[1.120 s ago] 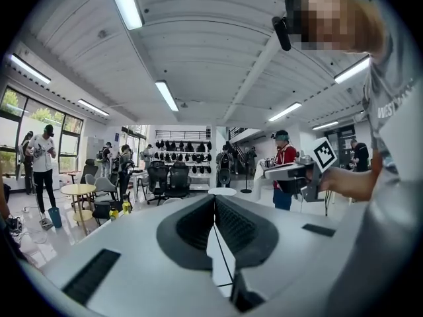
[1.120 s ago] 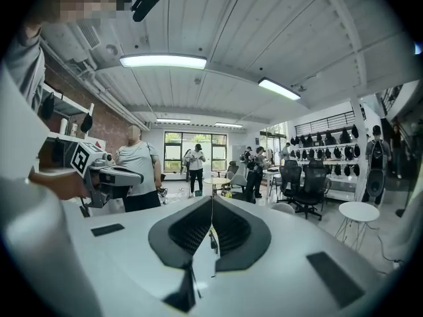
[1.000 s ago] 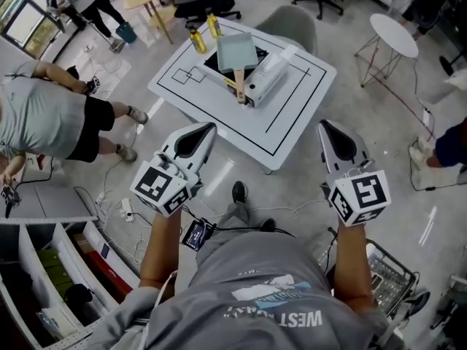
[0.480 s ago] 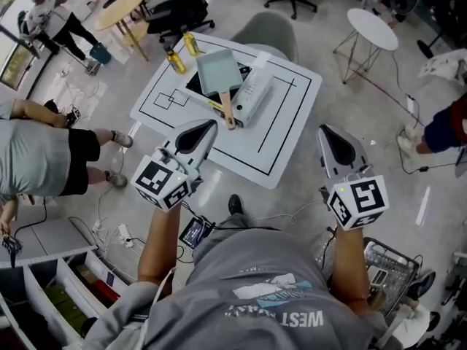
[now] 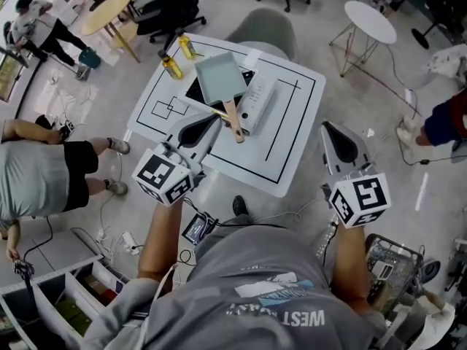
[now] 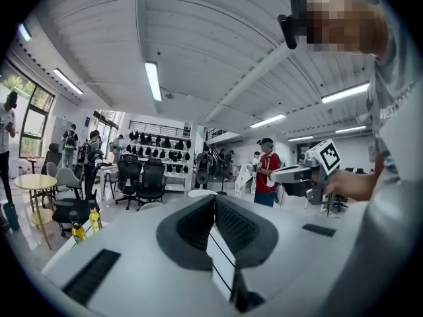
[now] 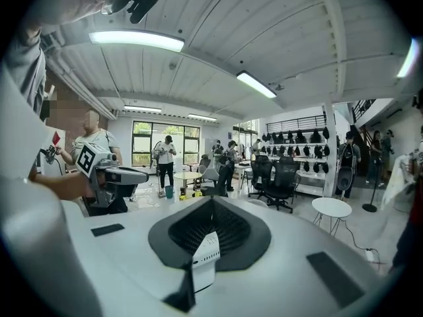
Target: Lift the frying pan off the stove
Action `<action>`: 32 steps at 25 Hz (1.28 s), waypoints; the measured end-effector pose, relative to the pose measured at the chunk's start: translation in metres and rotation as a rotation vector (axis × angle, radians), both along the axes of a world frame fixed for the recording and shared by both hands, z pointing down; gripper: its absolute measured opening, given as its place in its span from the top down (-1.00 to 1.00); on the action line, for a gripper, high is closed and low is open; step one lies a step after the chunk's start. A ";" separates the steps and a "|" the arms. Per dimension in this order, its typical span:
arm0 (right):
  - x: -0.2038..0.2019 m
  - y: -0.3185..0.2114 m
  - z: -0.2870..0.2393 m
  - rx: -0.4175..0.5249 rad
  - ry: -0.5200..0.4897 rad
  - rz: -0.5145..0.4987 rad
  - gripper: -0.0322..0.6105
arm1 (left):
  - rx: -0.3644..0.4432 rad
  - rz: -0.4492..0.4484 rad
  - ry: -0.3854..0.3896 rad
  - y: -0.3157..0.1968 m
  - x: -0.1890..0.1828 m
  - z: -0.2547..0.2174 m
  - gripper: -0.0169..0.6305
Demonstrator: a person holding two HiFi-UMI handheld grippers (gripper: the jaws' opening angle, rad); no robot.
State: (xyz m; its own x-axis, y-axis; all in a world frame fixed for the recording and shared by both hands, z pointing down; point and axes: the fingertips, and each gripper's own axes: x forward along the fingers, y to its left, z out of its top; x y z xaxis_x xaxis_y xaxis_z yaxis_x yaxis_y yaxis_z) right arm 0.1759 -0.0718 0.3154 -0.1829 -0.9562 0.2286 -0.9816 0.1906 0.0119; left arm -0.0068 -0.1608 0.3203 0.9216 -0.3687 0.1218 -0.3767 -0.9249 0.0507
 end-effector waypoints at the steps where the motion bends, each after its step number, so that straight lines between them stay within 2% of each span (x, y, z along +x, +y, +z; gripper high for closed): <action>1: -0.002 -0.005 0.001 -0.001 0.002 0.004 0.86 | -0.002 0.004 0.003 -0.006 -0.002 0.001 0.95; 10: -0.024 -0.048 0.005 -0.012 0.014 0.042 0.86 | -0.019 0.040 0.016 -0.053 -0.022 0.010 0.95; 18: -0.037 -0.076 0.008 -0.046 0.038 0.067 0.86 | -0.069 0.071 0.027 -0.080 -0.035 0.027 0.95; 27: -0.052 -0.106 0.016 -0.085 0.051 0.019 0.86 | -0.172 0.058 0.052 -0.096 -0.039 0.055 0.95; 32: -0.058 -0.133 0.015 -0.081 0.055 -0.067 0.86 | -0.205 -0.014 0.066 -0.105 -0.048 0.062 0.95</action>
State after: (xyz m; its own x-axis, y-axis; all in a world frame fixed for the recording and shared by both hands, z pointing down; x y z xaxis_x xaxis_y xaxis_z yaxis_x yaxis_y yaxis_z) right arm 0.1174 -0.2052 0.3303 -0.2305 -0.9202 0.3163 -0.9650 0.2580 0.0475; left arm -0.0550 -0.2663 0.3818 0.9251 -0.3550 0.1350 -0.3789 -0.8874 0.2627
